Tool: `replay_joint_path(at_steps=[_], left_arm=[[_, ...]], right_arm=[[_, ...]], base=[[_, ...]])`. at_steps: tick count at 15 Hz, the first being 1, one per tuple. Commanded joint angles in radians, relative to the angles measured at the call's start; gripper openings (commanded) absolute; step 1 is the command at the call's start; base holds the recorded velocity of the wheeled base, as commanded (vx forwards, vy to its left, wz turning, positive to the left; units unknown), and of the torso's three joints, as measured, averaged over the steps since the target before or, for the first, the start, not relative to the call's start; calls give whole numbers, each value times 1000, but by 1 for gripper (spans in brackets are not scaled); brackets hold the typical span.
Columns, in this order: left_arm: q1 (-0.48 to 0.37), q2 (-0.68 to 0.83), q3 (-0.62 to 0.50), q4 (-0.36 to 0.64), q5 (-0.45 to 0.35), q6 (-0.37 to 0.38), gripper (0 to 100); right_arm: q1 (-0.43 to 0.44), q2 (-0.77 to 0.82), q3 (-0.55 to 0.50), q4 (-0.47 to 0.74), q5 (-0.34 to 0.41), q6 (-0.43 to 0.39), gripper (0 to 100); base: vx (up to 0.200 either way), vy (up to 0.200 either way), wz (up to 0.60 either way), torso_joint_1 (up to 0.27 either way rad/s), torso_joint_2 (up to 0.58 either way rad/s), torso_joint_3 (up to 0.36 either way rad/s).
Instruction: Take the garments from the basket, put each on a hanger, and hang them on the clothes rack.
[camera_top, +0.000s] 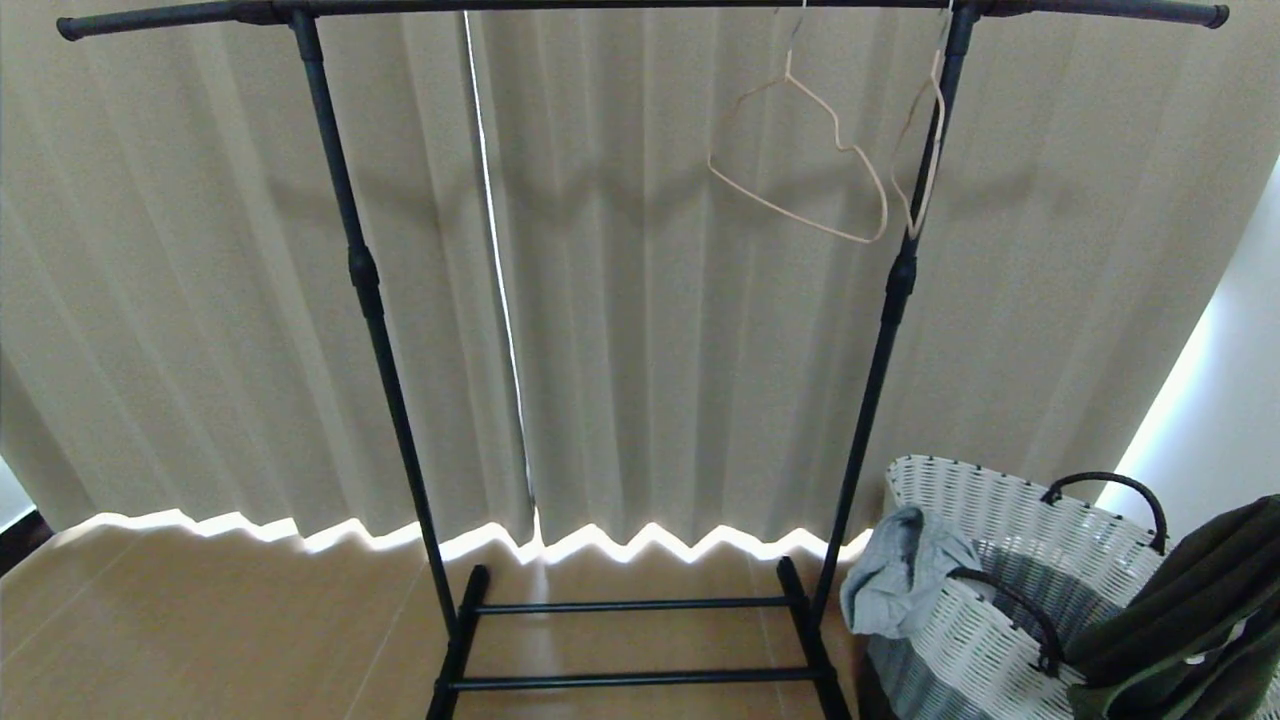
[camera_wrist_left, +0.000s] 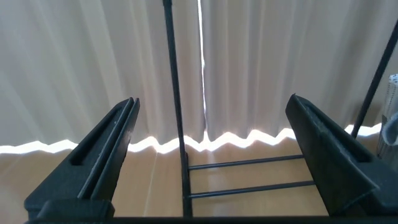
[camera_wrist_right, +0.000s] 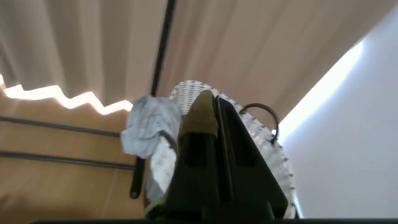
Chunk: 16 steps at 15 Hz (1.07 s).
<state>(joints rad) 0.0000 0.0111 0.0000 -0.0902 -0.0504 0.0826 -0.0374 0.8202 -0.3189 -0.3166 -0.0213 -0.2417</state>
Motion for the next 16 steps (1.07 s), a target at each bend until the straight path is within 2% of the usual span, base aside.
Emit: replay_joint_path(at_steps=[1,3,5,8,9,10,11,14,16], left_arm=[[0,1,0,0,-2,6,100],[0,1,0,0,0,17,100],[0,1,0,-3,-17,60,100],[0,1,0,-25,-143,102,100],[-2,9,-38,-23,-206,102,100],[-3,10,-48,-25,-218,102,100],[-6,96,-123,-26,-286,102,100],[-32,366,-253,-54,-407,94,100],[-74,520,-282,-117,-428,92,100]], right_arm=[[48,2,-6,8,0,-1,0],[114,4,-34,39,1,1,0],[177,7,-65,74,1,2,0],[283,22,-111,100,1,9,0],[289,14,-111,94,3,41,0],[291,14,-111,94,3,53,0],[303,16,-126,90,38,137,0],[357,33,-180,90,149,165,0],[401,54,-207,90,162,186,0]], base=[[0,0,0,0,0,0],[0,0,0,0,0,0],[0,0,0,0,0,0],[0,0,0,0,0,0],[0,0,0,0,0,0],[0,0,0,0,0,0],[0,0,0,0,0,0],[0,0,0,0,0,0],[0,0,0,0,0,0]])
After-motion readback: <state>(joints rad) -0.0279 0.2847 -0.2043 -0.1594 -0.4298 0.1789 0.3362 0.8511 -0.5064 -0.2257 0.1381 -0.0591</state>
